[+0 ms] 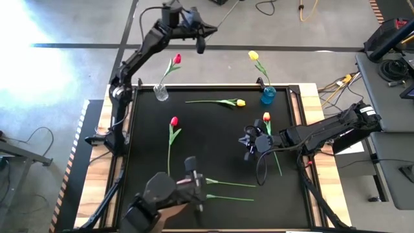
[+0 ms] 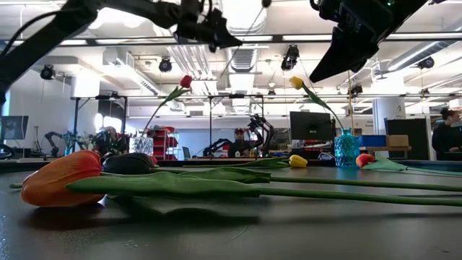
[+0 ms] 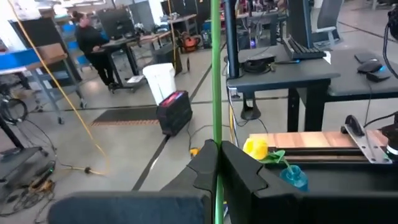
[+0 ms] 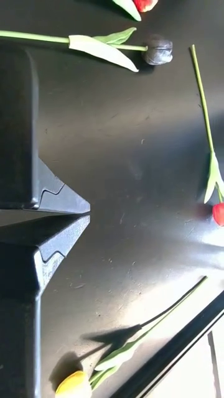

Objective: Sort flowers into vase by color
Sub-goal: Put the top black tulip into the transparent flower vase

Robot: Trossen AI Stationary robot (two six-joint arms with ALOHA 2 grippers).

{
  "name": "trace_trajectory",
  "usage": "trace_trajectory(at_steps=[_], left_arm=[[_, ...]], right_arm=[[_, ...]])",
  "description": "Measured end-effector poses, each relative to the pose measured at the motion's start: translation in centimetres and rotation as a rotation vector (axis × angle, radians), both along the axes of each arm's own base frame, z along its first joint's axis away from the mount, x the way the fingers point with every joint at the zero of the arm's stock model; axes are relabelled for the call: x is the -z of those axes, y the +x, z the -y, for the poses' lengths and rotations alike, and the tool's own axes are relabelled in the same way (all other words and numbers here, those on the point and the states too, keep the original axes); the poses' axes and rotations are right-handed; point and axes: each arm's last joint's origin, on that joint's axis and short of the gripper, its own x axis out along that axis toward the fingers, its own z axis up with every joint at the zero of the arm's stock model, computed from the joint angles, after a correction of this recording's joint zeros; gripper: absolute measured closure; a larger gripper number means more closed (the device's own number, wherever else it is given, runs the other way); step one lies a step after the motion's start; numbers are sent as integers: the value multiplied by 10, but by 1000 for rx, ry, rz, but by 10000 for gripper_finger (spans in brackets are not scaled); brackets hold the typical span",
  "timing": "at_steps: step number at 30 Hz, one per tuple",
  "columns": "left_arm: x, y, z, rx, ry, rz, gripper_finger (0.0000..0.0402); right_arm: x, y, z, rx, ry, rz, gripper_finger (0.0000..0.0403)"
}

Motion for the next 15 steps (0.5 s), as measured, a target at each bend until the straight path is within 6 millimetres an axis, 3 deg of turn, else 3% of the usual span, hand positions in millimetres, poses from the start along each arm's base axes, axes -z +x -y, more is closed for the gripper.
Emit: trace_trajectory(at_steps=[5, 10, 15], left_arm=[[-6, -10, 7, -8, 4, 0, 401], [17, -13, 10, -9, 2, 7, 401], [37, -25, 24, -14, 35, 134, 401]], right_arm=[[3, -1, 0, -3, -6, -9, 394], [3, -1, 0, -13, -18, -12, 394], [2, 0, 0, -16, -20, -7, 394]])
